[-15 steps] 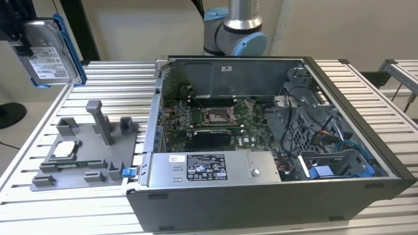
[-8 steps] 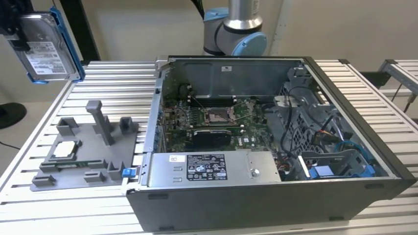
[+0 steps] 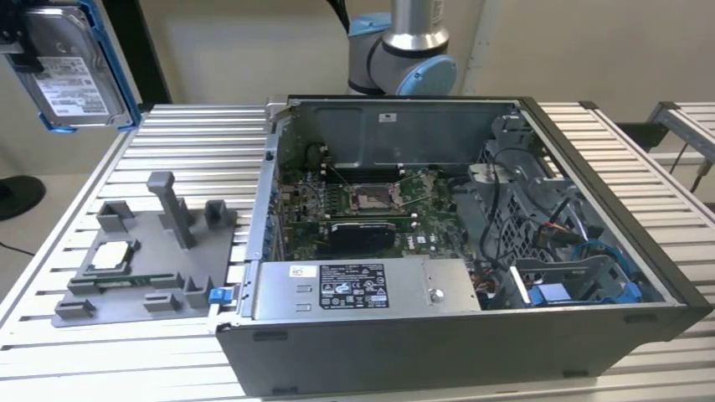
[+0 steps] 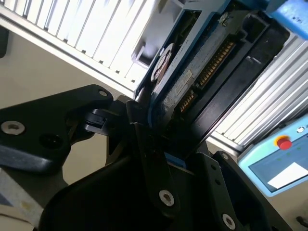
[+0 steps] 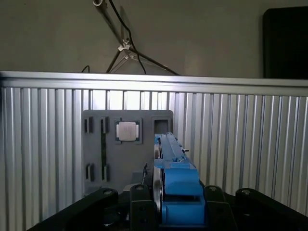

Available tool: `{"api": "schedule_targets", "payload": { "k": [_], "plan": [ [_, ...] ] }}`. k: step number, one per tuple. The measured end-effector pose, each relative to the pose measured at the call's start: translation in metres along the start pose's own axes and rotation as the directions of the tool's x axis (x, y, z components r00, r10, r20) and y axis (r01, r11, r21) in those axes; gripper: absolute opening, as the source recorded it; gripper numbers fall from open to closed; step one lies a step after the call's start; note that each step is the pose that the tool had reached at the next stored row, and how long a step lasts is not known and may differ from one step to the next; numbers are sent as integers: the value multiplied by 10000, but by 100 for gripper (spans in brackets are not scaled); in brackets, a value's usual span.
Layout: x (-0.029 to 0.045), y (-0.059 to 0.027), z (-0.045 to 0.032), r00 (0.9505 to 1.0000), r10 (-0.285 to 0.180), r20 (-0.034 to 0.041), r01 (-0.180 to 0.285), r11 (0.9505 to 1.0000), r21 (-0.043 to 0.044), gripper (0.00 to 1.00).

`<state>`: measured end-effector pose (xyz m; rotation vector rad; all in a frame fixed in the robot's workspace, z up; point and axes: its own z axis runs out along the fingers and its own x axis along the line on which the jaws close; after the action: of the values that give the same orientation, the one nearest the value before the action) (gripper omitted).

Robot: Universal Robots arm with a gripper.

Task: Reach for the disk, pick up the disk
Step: 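Pick up the disk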

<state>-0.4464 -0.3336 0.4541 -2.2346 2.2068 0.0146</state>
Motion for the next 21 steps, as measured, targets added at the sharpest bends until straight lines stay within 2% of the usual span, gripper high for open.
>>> {"api": "schedule_targets", "payload": {
  "k": [7,17,21],
  "plan": [
    [-1,1,-122,10000,0,0,0,10000,0,0],
    [-1,-2,-126,10000,0,18,0,10000,3,0],
    [0,-45,-127,10000,0,17,0,10000,1,0]
  ]
}}
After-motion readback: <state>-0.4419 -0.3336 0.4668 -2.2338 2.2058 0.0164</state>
